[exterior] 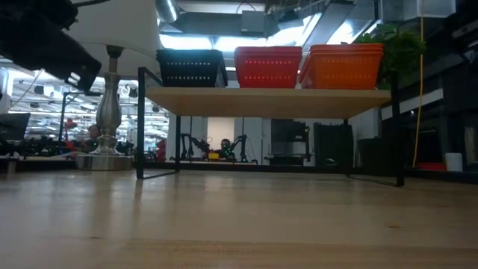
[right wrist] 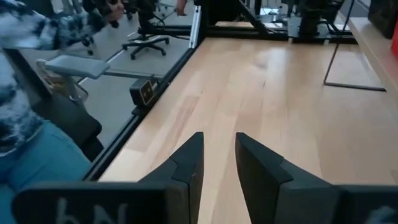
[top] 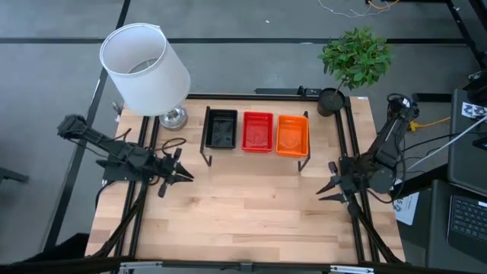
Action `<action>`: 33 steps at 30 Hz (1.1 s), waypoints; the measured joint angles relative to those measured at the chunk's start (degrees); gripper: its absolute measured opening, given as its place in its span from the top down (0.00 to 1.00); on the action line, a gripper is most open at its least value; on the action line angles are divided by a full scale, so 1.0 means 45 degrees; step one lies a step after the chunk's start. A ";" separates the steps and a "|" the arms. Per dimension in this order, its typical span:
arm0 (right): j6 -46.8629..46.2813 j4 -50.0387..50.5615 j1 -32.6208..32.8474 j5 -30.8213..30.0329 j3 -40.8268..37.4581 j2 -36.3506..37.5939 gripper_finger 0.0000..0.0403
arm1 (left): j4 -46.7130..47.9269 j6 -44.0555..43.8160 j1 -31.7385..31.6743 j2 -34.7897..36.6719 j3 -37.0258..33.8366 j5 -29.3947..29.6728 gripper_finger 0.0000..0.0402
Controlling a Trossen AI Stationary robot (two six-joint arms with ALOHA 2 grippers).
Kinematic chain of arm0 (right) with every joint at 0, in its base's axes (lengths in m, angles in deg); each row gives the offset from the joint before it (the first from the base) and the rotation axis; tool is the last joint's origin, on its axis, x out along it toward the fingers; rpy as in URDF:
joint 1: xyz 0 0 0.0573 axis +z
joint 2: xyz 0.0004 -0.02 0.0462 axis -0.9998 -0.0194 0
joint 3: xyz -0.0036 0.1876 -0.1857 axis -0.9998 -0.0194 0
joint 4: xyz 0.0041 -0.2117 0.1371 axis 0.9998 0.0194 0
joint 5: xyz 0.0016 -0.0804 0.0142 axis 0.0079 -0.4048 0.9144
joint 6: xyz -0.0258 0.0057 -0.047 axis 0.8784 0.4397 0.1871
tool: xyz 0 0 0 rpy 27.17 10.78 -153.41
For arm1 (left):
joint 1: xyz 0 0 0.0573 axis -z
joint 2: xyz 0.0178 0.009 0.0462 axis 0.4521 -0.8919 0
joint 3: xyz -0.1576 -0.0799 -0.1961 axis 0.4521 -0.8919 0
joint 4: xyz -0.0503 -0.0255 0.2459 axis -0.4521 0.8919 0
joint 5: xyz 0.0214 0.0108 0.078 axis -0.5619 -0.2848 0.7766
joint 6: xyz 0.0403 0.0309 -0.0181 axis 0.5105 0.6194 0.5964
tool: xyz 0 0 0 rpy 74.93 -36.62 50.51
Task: Stack baskets on shelf by color
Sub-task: Return to Home Position
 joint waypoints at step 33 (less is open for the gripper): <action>0.2304 -0.0399 0.0299 0.4379 -0.2701 0.4212 0.77 | -0.1726 0.0933 -0.1799 0.1956 -0.1592 -0.0155 0.90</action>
